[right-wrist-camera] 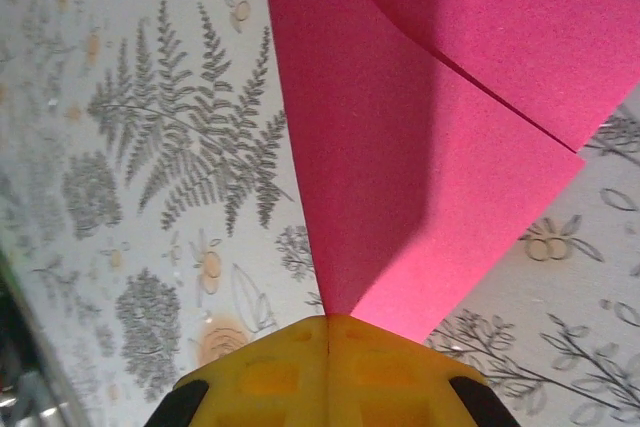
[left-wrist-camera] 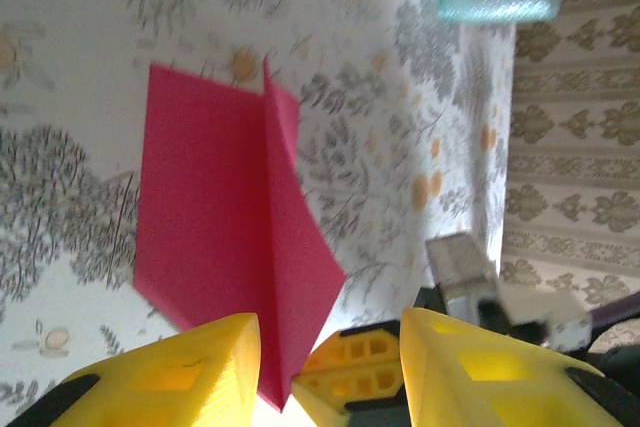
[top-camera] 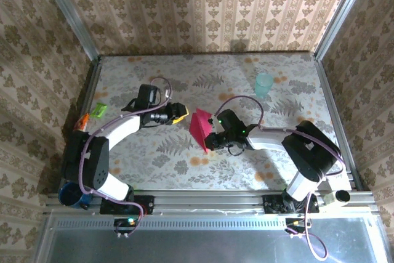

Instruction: Fold a paper plane with a square sheet of paper (fold left side to right side)

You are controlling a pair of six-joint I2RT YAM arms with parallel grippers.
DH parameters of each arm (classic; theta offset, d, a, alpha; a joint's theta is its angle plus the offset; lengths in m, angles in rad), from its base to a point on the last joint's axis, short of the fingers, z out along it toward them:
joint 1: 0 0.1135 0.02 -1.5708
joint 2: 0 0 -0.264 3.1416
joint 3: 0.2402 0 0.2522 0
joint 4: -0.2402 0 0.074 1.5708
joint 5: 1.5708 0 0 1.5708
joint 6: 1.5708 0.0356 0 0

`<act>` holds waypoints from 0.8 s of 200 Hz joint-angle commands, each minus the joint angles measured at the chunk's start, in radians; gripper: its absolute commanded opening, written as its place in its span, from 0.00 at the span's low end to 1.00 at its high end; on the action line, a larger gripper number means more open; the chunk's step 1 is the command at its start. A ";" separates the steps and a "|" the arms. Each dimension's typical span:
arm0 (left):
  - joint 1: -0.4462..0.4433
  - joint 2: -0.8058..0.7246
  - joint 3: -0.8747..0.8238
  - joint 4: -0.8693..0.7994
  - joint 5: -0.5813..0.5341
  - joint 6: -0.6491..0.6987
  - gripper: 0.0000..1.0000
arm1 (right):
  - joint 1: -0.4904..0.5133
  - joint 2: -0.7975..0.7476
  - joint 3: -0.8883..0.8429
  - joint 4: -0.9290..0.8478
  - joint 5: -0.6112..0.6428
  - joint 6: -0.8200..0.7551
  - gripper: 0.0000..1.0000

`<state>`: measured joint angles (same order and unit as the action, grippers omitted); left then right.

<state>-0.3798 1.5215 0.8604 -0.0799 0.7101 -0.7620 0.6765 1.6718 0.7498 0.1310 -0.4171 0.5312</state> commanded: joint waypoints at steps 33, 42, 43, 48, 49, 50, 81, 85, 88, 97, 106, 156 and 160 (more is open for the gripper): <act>-0.070 0.057 -0.014 -0.001 -0.004 0.046 0.42 | -0.039 0.068 -0.045 0.180 -0.191 0.064 0.00; -0.068 0.071 -0.012 -0.001 -0.009 0.049 0.41 | -0.044 0.070 -0.049 0.194 -0.200 0.071 0.00; -0.068 0.073 -0.012 0.000 -0.009 0.049 0.42 | -0.044 0.071 -0.050 0.196 -0.201 0.071 0.00; -0.068 0.080 -0.012 0.004 -0.009 0.049 0.41 | -0.046 0.071 -0.051 0.201 -0.207 0.073 0.00; -0.083 0.082 -0.012 0.005 -0.009 0.048 0.41 | -0.046 0.072 -0.052 0.202 -0.208 0.073 0.00; -0.090 0.083 -0.011 0.006 -0.010 0.048 0.41 | -0.046 0.072 -0.053 0.204 -0.209 0.073 0.00; -0.110 0.120 -0.004 0.014 -0.027 0.050 0.41 | -0.058 0.085 -0.077 0.262 -0.230 0.099 0.00; -0.111 0.124 -0.002 0.013 -0.030 0.050 0.41 | -0.059 0.088 -0.080 0.272 -0.234 0.103 0.00; -0.111 0.126 -0.002 0.013 -0.030 0.051 0.40 | -0.060 0.089 -0.083 0.278 -0.235 0.107 0.00; -0.113 0.133 -0.003 0.016 -0.036 0.049 0.40 | -0.063 0.093 -0.088 0.293 -0.237 0.112 0.00; -0.116 0.141 -0.001 0.020 -0.037 0.048 0.40 | -0.064 0.097 -0.092 0.301 -0.240 0.116 0.00; -0.123 0.189 0.026 0.036 -0.040 0.048 0.41 | -0.065 0.106 -0.095 0.301 -0.238 0.112 0.00; -0.124 0.192 0.029 0.036 -0.041 0.048 0.41 | -0.066 0.105 -0.097 0.301 -0.239 0.112 0.00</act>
<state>-0.4953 1.6894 0.8562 -0.0635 0.6792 -0.7361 0.6155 1.7615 0.6651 0.4076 -0.6312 0.6350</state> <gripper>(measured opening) 0.407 0.065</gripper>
